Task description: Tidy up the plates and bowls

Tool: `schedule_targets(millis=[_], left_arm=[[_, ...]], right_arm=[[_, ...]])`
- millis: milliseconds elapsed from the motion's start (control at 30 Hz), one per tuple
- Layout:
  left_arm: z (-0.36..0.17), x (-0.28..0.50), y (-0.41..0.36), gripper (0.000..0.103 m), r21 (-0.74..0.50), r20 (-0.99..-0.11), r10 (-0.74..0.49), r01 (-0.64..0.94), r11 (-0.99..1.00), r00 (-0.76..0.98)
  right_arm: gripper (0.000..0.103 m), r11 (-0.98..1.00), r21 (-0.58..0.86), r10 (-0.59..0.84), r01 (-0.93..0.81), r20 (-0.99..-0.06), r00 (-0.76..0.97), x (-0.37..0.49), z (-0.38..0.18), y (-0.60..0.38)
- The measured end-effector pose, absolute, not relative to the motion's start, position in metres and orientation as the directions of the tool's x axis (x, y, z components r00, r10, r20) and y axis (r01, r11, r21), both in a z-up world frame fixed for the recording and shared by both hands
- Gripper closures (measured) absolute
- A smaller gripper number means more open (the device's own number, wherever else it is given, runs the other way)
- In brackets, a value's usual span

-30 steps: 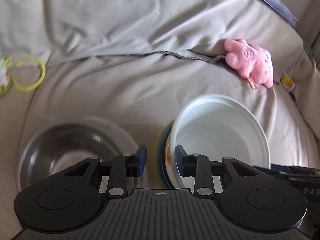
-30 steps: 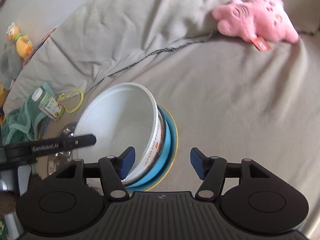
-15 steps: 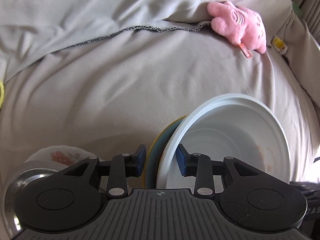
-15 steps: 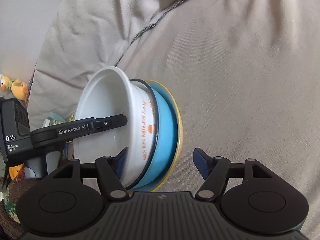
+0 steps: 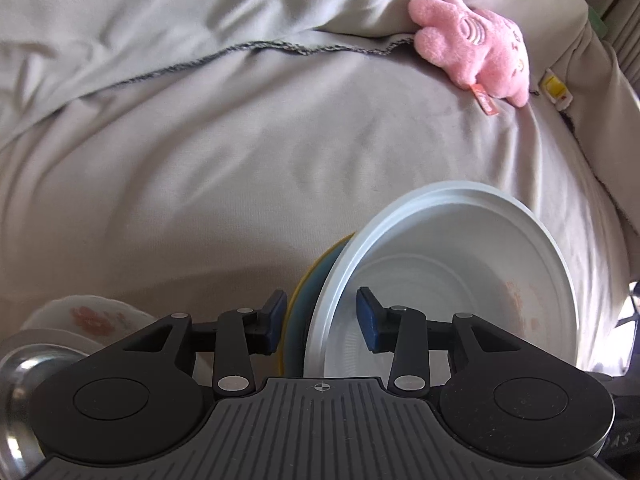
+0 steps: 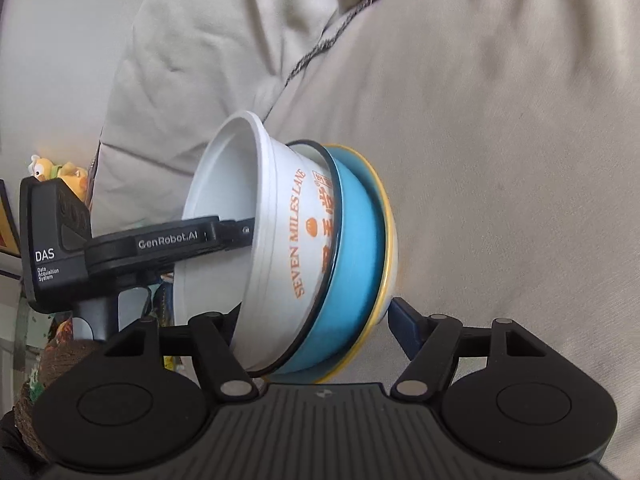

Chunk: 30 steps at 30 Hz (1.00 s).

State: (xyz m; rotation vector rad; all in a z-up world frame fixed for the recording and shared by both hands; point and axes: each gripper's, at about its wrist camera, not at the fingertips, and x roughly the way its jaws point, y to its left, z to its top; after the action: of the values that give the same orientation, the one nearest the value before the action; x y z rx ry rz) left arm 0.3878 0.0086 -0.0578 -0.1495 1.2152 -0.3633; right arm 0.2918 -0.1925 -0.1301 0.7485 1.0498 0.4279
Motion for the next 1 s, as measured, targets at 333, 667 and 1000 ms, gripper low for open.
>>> schedule_targets(millis=[333, 667, 1000], left_arm=[[-0.054, 0.379, -0.018, 0.059, -0.286, -0.885, -0.351, 0.236, 0.929, 0.305], [-0.012, 0.336, 0.027, 0.059, -0.366, -0.765, -0.413, 0.194, 0.910, 0.494], [0.006, 0.273, 0.118, 0.059, -0.301, -0.689, -0.239, 0.030, 0.953, 0.684]], right_arm=[[0.034, 0.725, 0.686, 0.585, 0.059, -0.658, 0.474, 0.304, -0.125, -0.223], [0.034, 0.792, 0.611, 0.502, -0.002, -0.648, 0.573, 0.257, -0.099, -0.224], [0.032, 0.887, 0.445, 0.423, -0.122, -0.679, 0.601, 0.203, -0.084, -0.189]])
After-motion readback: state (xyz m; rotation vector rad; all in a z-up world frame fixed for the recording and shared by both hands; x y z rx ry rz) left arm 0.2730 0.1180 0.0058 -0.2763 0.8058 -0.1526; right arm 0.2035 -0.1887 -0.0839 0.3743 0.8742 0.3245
